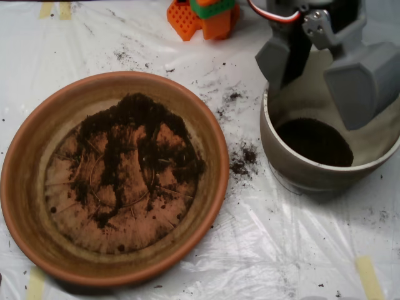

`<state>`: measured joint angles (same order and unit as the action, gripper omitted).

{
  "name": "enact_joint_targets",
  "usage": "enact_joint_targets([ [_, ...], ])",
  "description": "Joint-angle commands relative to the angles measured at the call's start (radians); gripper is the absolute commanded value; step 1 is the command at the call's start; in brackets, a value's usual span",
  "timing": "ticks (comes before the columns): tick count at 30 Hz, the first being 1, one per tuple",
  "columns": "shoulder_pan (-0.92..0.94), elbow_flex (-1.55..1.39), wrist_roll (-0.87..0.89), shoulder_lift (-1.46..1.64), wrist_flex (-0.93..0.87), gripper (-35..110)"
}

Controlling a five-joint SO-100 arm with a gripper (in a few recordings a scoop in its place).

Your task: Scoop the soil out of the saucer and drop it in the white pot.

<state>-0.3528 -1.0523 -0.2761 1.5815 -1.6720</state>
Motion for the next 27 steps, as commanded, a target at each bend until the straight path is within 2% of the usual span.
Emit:
enact_joint_targets([
  [1, 0.069, 0.069, 0.051, 0.117, -0.009, 35],
  [11, 0.453, -0.147, 0.109, 0.213, 0.058, 35],
  [20, 0.673, -0.491, -0.077, 0.152, 0.204, 35],
  [27, 0.716, -0.652, -0.179, 0.012, 0.313, 35],
])
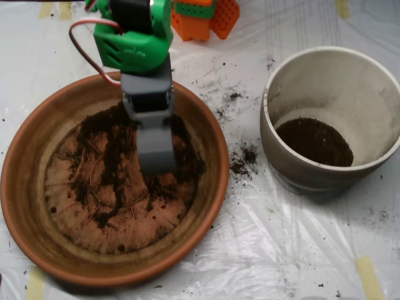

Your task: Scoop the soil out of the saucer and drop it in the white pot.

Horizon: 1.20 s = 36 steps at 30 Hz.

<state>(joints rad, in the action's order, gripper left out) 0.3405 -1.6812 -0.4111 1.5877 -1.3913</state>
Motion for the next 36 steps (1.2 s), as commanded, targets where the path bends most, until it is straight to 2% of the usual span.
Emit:
enact_joint_targets([
  [1, 0.021, -0.035, -0.054, -0.008, 0.041, 35],
  [9, -0.011, -0.057, -0.121, -0.127, 0.150, 35],
  [17, 0.017, 0.114, -0.146, -0.253, 0.146, 35],
  [22, -0.005, 0.130, -0.130, -0.221, 0.132, 35],
  [36, -0.117, -0.069, -0.163, -0.135, 0.219, 30],
])
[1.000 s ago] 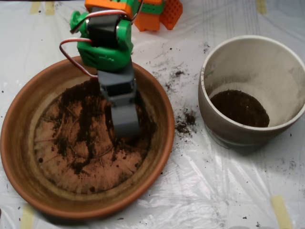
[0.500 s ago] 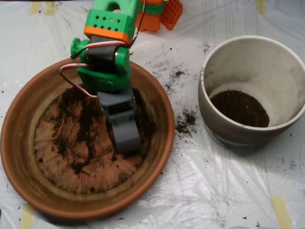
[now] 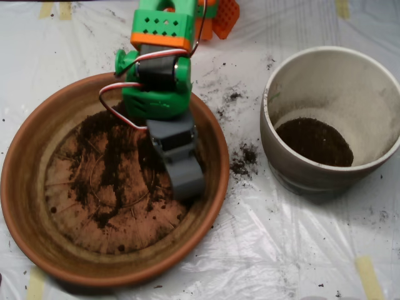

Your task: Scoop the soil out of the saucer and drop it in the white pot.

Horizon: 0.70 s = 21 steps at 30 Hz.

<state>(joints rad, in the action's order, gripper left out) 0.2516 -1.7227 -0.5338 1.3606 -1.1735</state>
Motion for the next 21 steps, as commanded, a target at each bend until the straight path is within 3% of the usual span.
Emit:
enact_joint_targets([
  [1, -0.032, -0.051, -0.060, 0.103, 0.011, 30],
  [21, 0.095, -0.187, -0.416, 0.144, 0.008, 28],
])
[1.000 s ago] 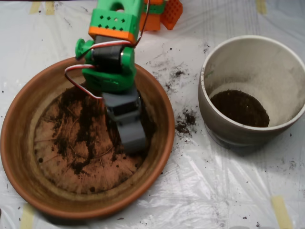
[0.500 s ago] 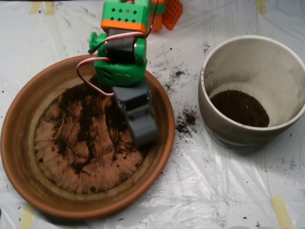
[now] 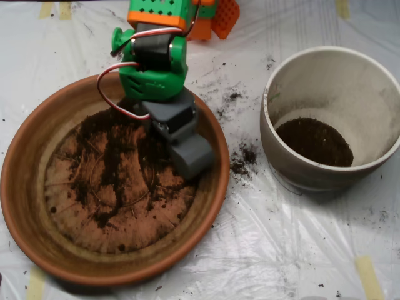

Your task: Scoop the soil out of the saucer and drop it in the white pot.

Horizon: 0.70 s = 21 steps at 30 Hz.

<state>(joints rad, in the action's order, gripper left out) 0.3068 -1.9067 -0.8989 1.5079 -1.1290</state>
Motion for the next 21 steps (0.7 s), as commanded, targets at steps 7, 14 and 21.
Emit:
enact_joint_targets([
  [7, 0.121, -0.005, -0.210, -0.048, -0.043, 27],
  [14, 0.193, -0.097, -0.400, 0.009, -0.023, 27],
  [21, 0.313, -0.094, -0.552, 0.011, -0.028, 24],
])
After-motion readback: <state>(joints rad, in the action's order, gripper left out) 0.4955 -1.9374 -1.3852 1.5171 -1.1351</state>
